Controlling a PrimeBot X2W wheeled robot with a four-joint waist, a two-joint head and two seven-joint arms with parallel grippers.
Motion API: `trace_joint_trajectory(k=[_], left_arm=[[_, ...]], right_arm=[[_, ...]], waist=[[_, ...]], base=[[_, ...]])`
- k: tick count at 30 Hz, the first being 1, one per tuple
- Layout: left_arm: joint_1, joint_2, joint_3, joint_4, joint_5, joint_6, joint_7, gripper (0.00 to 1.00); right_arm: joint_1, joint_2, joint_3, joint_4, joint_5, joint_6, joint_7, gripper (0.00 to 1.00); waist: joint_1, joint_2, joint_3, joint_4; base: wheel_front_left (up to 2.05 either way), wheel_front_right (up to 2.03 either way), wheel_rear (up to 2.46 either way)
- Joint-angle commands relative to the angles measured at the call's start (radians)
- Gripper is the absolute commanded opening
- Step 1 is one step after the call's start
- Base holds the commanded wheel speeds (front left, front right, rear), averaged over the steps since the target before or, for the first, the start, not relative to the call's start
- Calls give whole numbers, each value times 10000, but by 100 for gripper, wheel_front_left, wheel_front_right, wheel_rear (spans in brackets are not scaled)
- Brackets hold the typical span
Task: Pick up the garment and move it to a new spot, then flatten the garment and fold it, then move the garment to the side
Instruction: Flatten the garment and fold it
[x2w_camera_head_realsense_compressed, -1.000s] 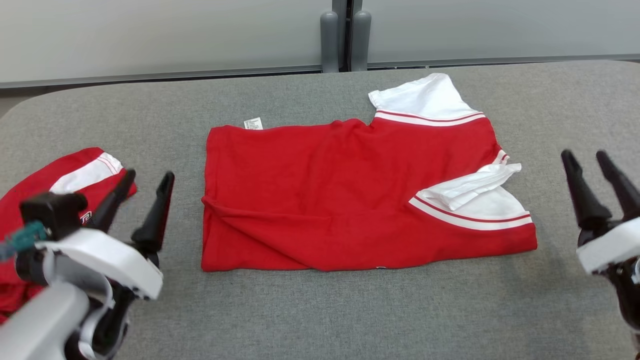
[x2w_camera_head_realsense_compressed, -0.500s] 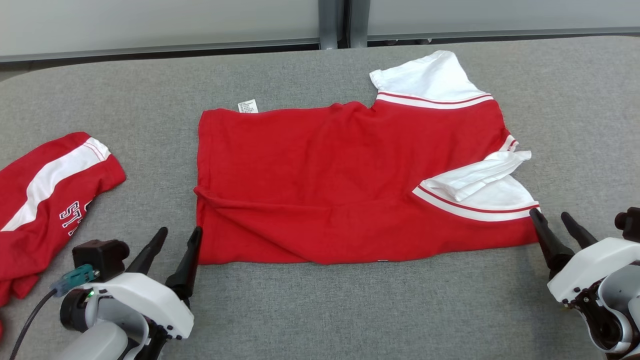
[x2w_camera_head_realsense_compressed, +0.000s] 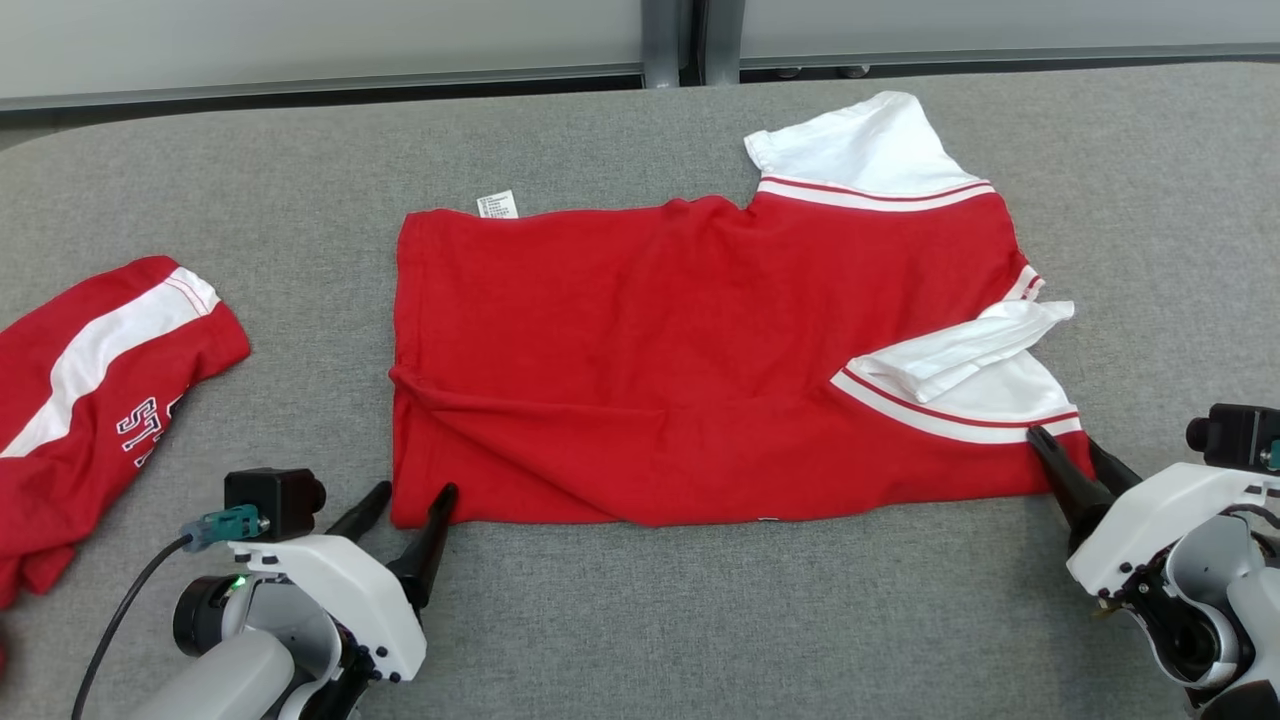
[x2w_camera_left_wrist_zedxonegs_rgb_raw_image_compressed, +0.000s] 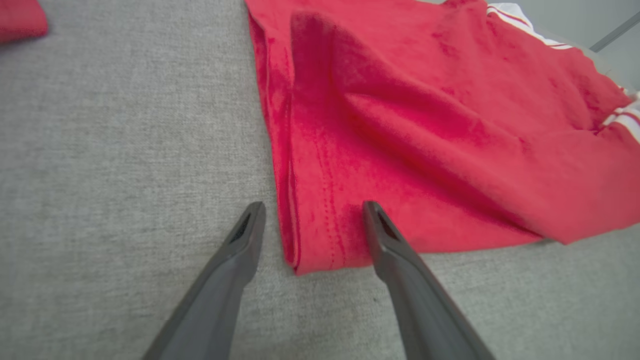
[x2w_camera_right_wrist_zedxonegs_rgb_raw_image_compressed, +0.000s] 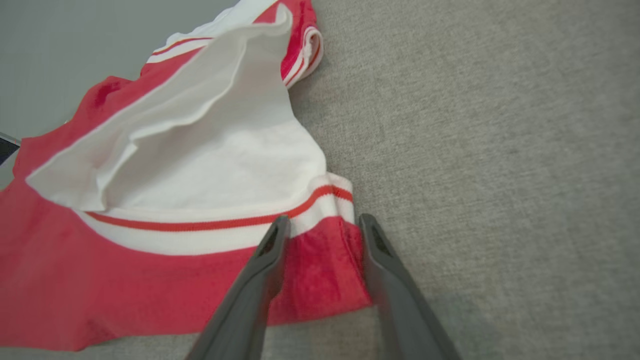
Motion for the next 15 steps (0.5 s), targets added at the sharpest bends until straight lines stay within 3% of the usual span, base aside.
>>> trace_joint_trajectory(k=[1,2,3,4,5,6,15], left_arm=[[-140,-46,-36,-26,-131,-111,157,100],[-142,-53,-25,9,-172,-115,165,100],[-138,-38,-46,109,-182,-39,246,100],[-138,-40,-64,197,-178,33,285,75],[-123,-80,-29,264,-233,62,288,40],[-111,-94,1,312,-249,60,273,0],[269,282,39,-290,-258,151,234,0]], right_arm=[[-71,-37,117,120,107,4,-10,67],[-94,-38,179,147,134,4,-21,49],[-122,-38,250,181,176,4,-26,44],[-146,-36,327,207,215,4,-23,33],[-166,-48,393,233,252,4,-23,4],[-192,-56,438,256,294,4,-80,0],[-92,-326,503,183,805,4,-413,0]], waist=[[0,0,-6,-17],[0,0,-17,-23],[0,0,-34,-30],[0,0,-56,-37],[0,0,-84,-45],[0,0,-117,-53],[0,0,-582,-83]], base=[[0,0,0],[0,0,0],[0,0,0],[0,0,0],[0,0,0],[0,0,0],[0,0,0]])
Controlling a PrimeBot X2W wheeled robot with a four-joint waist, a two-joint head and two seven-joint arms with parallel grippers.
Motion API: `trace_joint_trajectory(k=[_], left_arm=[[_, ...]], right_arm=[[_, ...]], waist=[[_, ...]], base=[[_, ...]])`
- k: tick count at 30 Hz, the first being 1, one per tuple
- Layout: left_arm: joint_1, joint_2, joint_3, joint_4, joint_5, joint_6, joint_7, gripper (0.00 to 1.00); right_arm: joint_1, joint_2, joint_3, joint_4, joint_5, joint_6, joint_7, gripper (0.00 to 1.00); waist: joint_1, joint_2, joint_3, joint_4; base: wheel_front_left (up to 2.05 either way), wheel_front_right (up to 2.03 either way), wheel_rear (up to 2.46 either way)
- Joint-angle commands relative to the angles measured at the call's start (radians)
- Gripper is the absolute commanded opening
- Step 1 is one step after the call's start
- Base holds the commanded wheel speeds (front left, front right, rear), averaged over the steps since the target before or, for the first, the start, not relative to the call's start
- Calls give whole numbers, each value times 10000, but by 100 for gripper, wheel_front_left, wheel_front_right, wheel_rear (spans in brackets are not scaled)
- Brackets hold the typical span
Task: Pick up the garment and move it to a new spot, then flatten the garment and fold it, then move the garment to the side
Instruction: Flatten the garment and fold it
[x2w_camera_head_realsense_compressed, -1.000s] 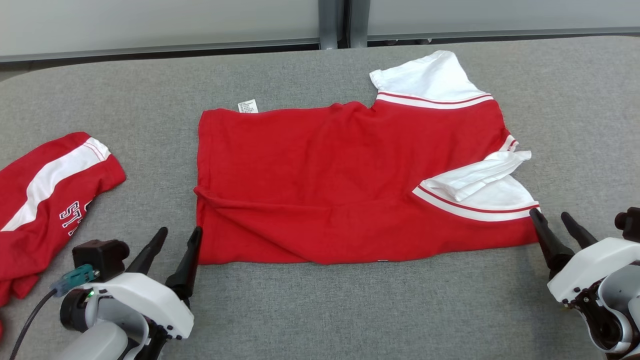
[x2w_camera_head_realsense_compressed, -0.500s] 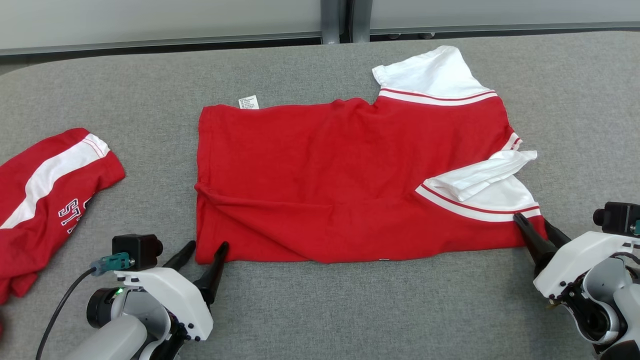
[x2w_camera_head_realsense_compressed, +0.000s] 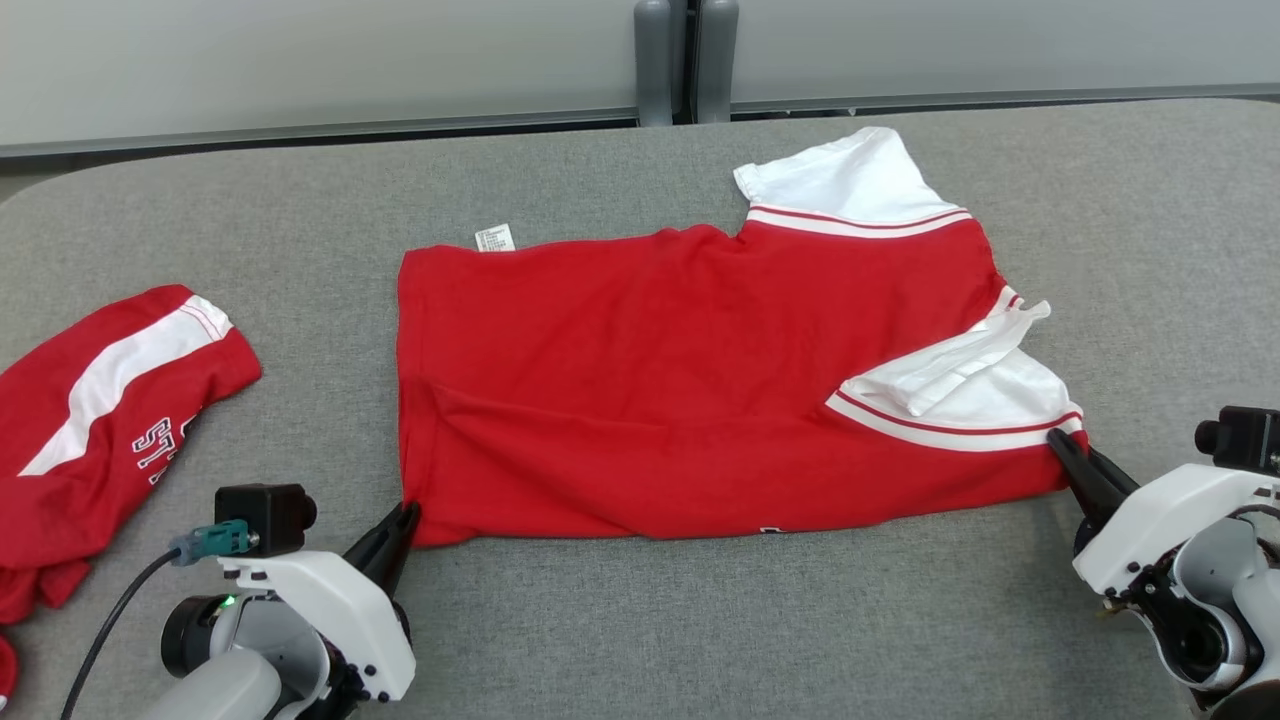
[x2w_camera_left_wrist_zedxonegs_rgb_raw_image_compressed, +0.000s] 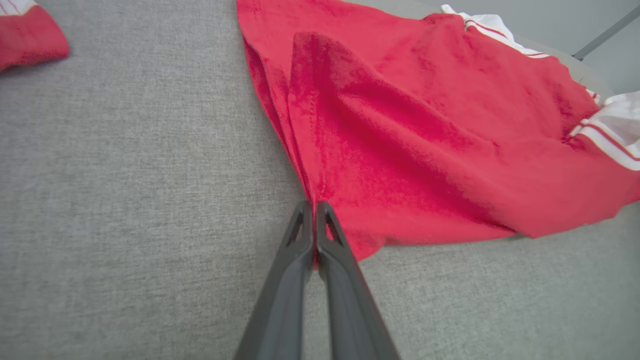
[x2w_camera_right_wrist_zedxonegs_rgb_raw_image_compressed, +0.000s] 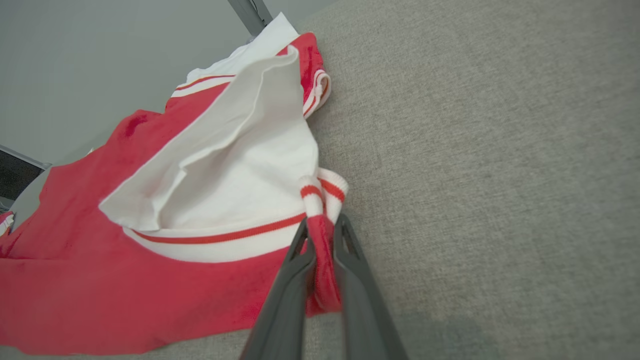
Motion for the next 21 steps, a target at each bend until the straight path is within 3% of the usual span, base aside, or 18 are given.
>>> trace_joint_trajectory(k=[1,12,21], left_arm=[[245,240,41,-310,1,131,-18,0],[1577,1022,61,-1949,-170,845,-227,0],[2278,1441,25,-2620,-256,1178,-339,0]], right_arm=[[223,-183,-48,-95,159,4,-59,0],[1531,-572,-539,-1015,574,4,-4,0],[3477,-813,-1662,-2689,429,4,726,0]], waist=[[0,-1,-168,-6],[0,-1,-396,45],[0,-1,-388,12]], base=[[0,0,0],[0,0,0],[0,0,0]])
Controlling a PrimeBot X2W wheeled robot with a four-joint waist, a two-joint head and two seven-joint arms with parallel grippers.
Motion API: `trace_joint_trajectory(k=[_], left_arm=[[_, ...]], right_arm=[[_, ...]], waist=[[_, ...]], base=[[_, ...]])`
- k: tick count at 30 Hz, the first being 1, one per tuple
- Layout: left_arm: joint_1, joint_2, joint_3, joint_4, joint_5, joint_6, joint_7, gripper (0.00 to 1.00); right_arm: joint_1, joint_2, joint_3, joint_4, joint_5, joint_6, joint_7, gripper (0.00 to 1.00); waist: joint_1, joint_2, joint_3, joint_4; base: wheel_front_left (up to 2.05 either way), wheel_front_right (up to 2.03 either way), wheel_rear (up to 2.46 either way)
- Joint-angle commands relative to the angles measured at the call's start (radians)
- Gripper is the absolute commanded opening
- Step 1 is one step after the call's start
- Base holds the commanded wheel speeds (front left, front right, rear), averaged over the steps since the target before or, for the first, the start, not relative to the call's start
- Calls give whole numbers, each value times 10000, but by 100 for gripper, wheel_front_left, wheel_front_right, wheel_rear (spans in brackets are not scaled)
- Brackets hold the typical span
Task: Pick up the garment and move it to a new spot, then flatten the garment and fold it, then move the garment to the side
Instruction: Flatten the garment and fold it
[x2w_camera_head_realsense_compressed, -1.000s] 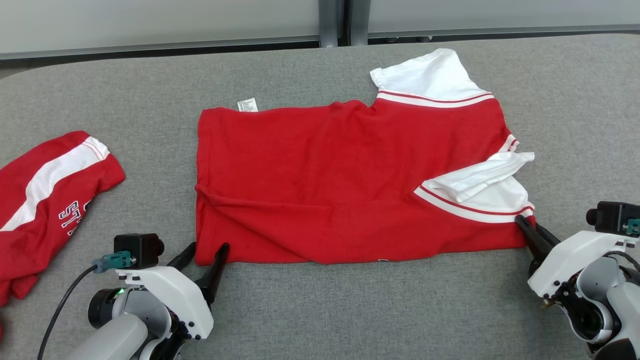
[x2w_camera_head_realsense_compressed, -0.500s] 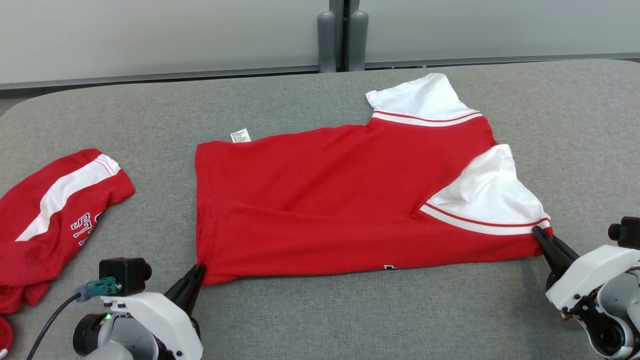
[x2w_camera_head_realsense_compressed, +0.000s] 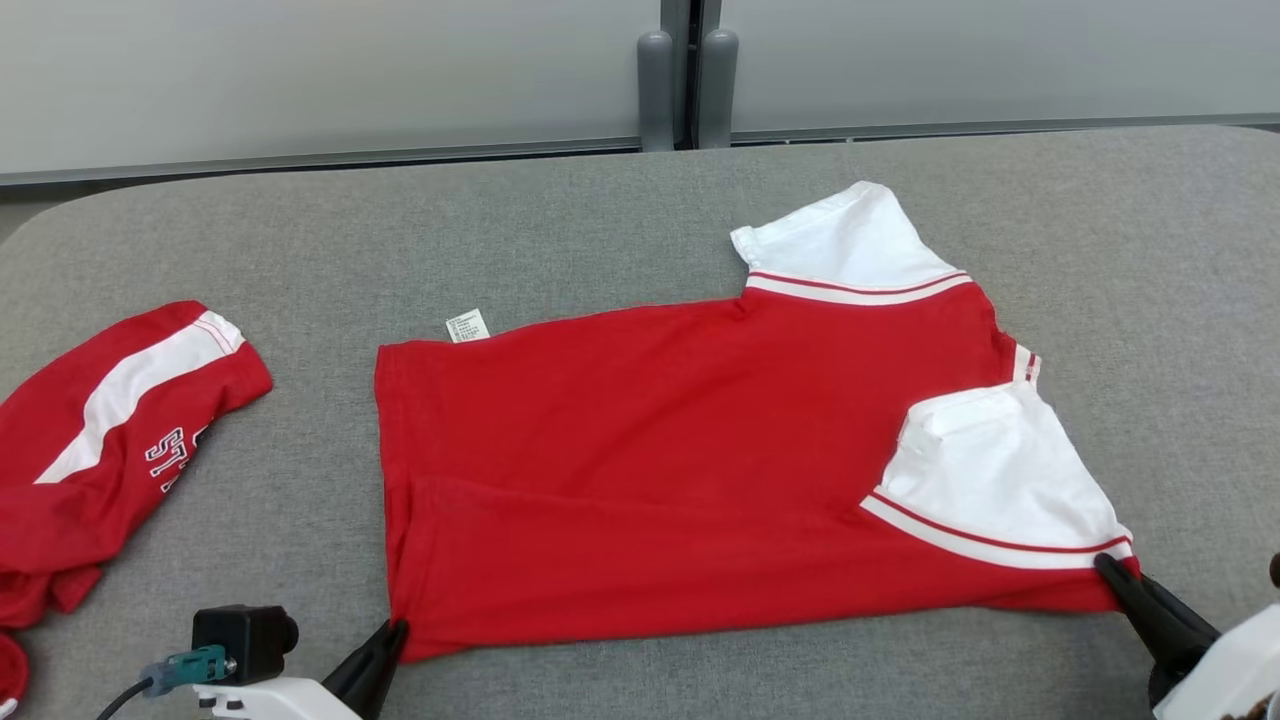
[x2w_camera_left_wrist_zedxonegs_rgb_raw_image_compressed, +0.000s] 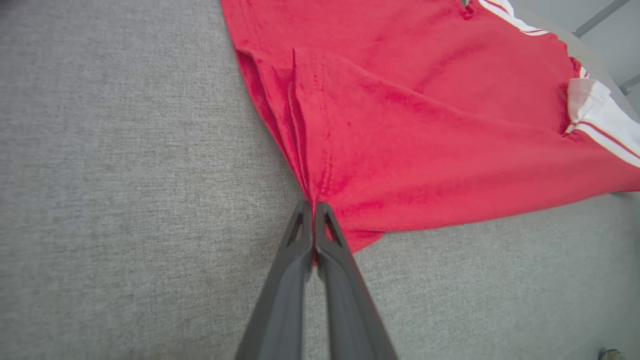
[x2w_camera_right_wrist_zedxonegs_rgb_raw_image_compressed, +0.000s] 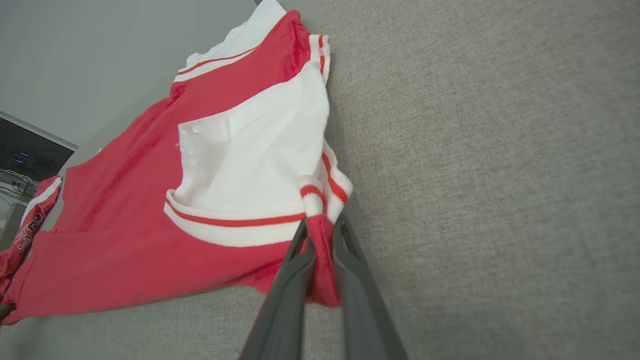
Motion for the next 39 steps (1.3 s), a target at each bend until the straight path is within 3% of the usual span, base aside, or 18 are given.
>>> trace_joint_trajectory(k=[1,10,18,19,20,21,22,29,33,39], left_arm=[[124,153,82,-81,-35,127,-61,0],[595,745,-10,-856,-164,491,306,0],[711,1082,-179,-1533,-243,730,802,0],[712,1122,-181,-1601,-254,755,859,1],[723,1156,-189,-1651,-279,775,889,45],[723,1172,-196,-1689,-292,794,929,88],[707,1204,-213,-1724,-288,806,974,100],[365,1449,164,-1978,-45,1030,728,100],[-114,1476,743,-1869,418,1502,23,100],[-1525,1081,733,-1252,1155,1456,130,100]], right_arm=[[304,-117,-242,-286,-136,4,180,0],[2134,429,-2115,-2295,-804,4,2421,0],[2511,1576,-3306,-3454,-1672,4,3773,0],[2535,1733,-3422,-3522,-1762,4,3966,33],[2537,1861,-3533,-3626,-1879,4,4127,96],[2541,1978,-3618,-3718,-1975,4,4263,100],[2539,2092,-3704,-3797,-2059,5,4399,100],[2171,2391,-4260,-4502,-2565,5,4580,100],[1465,2375,-4415,-4948,-2917,5,4154,100],[-577,2097,-3609,-4424,-3001,5,3541,100]], waist=[[0,0,43,-47],[0,0,203,-224],[0,0,176,-262],[0,0,163,-257],[0,0,155,-254],[0,0,148,-251],[0,0,139,-246],[0,0,106,-210],[0,0,228,-190],[0,0,751,-133]], base=[[0,0,0],[0,0,0],[0,0,0],[0,0,0],[0,0,0],[0,0,0],[0,0,0],[0,0,0],[0,0,0],[0,0,0]])
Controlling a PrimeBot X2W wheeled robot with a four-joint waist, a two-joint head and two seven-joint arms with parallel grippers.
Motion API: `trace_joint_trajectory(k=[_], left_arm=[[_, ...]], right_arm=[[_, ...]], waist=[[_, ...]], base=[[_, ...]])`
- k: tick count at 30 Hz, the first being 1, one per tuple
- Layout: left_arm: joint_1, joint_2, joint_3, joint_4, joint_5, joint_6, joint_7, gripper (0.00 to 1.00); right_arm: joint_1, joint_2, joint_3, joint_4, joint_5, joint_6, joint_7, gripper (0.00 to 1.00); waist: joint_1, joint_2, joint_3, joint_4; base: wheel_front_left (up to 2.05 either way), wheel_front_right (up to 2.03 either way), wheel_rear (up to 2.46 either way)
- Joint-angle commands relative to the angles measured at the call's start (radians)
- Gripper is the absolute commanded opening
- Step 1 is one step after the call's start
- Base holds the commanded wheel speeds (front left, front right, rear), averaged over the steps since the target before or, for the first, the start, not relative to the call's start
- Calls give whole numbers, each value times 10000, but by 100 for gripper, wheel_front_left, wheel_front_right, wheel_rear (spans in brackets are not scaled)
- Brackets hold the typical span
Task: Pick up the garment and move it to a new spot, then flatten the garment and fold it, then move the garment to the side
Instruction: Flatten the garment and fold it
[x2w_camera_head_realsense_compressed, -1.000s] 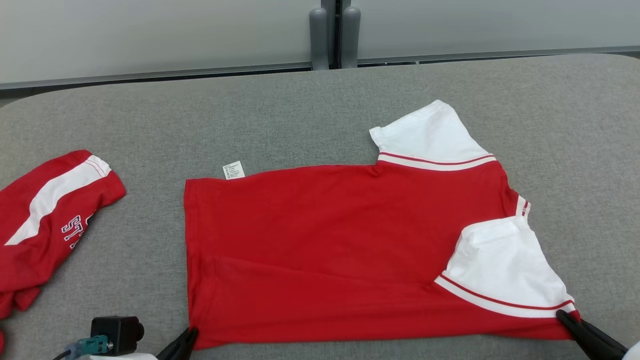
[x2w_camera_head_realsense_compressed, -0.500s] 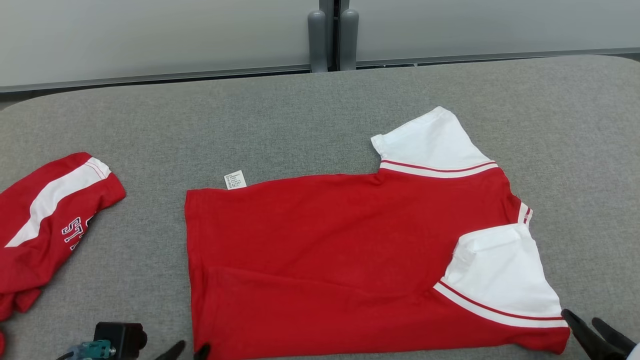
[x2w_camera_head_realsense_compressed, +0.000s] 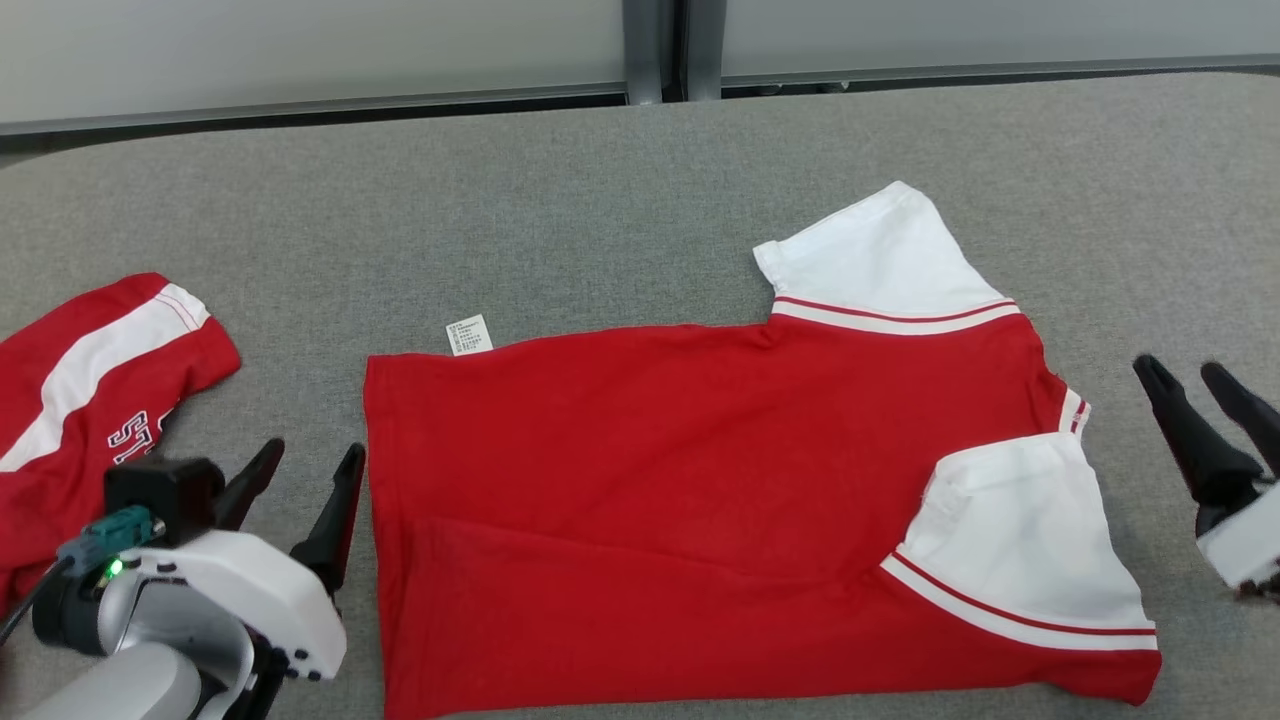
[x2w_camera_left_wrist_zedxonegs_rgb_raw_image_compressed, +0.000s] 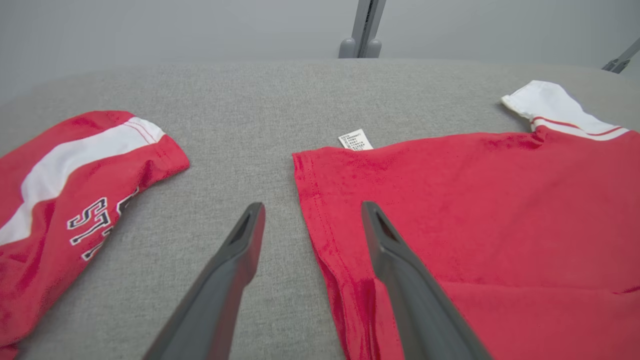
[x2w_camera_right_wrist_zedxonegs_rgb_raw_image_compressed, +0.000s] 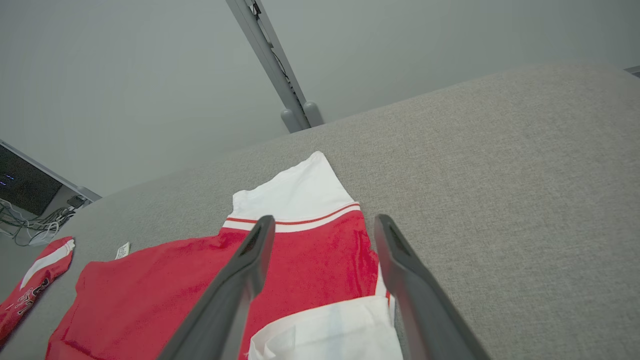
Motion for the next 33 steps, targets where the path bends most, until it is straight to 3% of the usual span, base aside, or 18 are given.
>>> trace_joint_trajectory(k=[1,5,11,18,23,33], left_arm=[[-571,-198,49,243,197,-64,39,100],[-1451,-750,-84,764,496,-205,203,100],[-2668,-1411,-333,1698,538,-958,714,100],[-4154,-2096,-889,2947,739,-1750,1782,100],[-4944,-2337,-1051,3332,582,-2132,2573,100],[-5885,-2677,-1177,3614,388,-2418,3595,100]], right_arm=[[-733,-184,230,282,77,7,-192,100],[-2394,-671,890,1218,-22,7,-712,100],[-4616,-1337,1956,2969,-245,7,-1495,100],[-6899,-2136,3307,5393,-296,5,-1647,100],[-7981,-2306,3990,6639,-73,5,-1136,100],[-9351,-2297,4749,8098,378,7,-523,100]], waist=[[0,0,259,63],[0,0,676,239],[0,0,1384,746],[0,0,2181,1304],[0,0,2617,1478],[0,0,3192,1670]], base=[[0,0,0],[0,0,0],[0,0,0],[0,0,0],[0,0,0],[0,0,0]])
